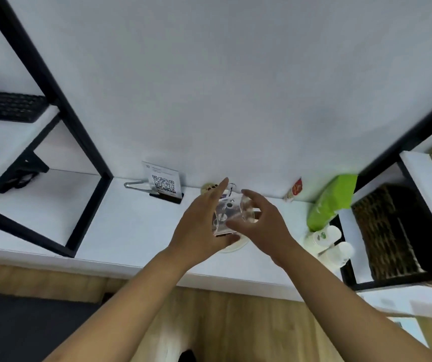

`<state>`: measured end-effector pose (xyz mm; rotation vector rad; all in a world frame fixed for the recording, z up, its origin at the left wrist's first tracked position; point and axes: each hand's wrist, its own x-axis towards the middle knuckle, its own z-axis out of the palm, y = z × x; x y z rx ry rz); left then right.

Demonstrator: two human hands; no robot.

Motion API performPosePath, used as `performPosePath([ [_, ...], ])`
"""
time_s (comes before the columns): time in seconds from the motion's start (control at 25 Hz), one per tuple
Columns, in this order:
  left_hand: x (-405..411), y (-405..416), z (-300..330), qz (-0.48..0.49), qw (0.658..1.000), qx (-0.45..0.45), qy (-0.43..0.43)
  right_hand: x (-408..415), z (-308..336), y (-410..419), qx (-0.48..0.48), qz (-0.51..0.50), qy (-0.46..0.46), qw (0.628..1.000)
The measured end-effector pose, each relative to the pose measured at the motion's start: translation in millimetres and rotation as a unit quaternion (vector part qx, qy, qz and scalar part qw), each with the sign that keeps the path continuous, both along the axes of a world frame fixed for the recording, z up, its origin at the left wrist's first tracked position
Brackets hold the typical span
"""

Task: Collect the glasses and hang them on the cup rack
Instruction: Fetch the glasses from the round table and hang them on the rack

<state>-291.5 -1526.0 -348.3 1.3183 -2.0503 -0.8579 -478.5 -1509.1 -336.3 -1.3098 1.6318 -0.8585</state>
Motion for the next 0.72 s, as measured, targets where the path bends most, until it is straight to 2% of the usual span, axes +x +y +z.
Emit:
performPosePath([
  [0.12, -1.8, -9.9, -34.3, -0.009, 1.0, 0.023, 0.007, 14.8, -20.7, -3.1, -0.005, -0.005, 0.057, 0.998],
  [0.36, -1.9, -25.3, -88.9, 0.002, 0.999, 0.03, -0.013, 26.1, -66.5, -8.7, -0.022, 0.001, 0.117, 0.993],
  [0.72, -11.3, -46.6, -145.8, 0.018, 0.999, 0.033, -0.023, 5.4, -116.0, -24.9, -0.002, 0.081, 0.185, 0.979],
])
